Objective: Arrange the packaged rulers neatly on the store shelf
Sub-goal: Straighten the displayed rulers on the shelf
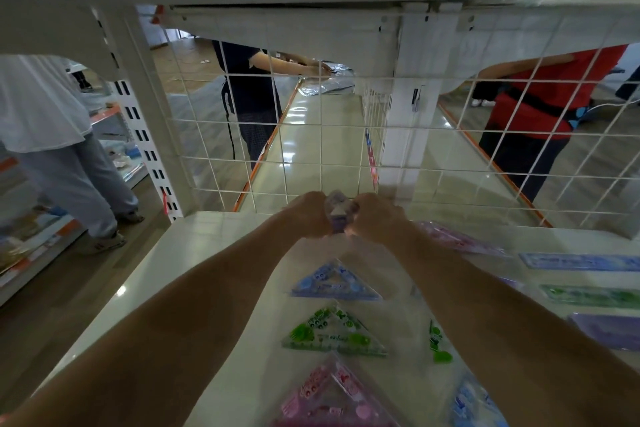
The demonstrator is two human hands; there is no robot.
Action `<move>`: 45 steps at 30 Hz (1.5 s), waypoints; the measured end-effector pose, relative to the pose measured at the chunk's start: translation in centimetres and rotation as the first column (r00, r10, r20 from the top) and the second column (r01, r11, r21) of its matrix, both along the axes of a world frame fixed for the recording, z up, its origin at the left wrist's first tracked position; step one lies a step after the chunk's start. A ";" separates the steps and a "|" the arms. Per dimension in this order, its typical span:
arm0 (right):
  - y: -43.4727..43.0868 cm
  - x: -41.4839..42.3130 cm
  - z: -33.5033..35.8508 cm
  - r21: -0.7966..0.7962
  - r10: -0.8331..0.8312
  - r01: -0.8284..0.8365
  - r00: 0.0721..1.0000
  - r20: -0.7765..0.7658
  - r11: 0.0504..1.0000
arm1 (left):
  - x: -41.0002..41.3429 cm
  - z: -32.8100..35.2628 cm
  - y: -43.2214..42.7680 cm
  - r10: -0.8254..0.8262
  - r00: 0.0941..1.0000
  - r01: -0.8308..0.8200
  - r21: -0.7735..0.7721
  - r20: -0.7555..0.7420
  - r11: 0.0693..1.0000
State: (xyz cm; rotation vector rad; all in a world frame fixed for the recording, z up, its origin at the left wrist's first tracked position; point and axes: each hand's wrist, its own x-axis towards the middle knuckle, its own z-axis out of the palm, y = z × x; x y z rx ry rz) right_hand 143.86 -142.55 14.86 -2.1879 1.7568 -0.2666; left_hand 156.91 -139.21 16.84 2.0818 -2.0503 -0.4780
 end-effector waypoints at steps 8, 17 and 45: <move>0.9 0.6 -1.6 -0.243 -0.074 0.090 0.994 0.075 0.966 | 0.2 -0.2 -0.1 0.113 0.970 -0.112 0.015 -0.215 0.994; 2.6 -0.4 -0.8 -0.181 0.036 -0.001 0.981 0.189 0.984 | 0.7 -0.1 1.2 0.148 0.916 -0.151 0.022 -0.372 0.988; 5.9 -0.3 1.3 -0.201 0.372 -0.370 0.928 -0.030 0.907 | 2.4 -0.4 4.9 0.045 0.997 -0.052 -0.148 -0.055 0.988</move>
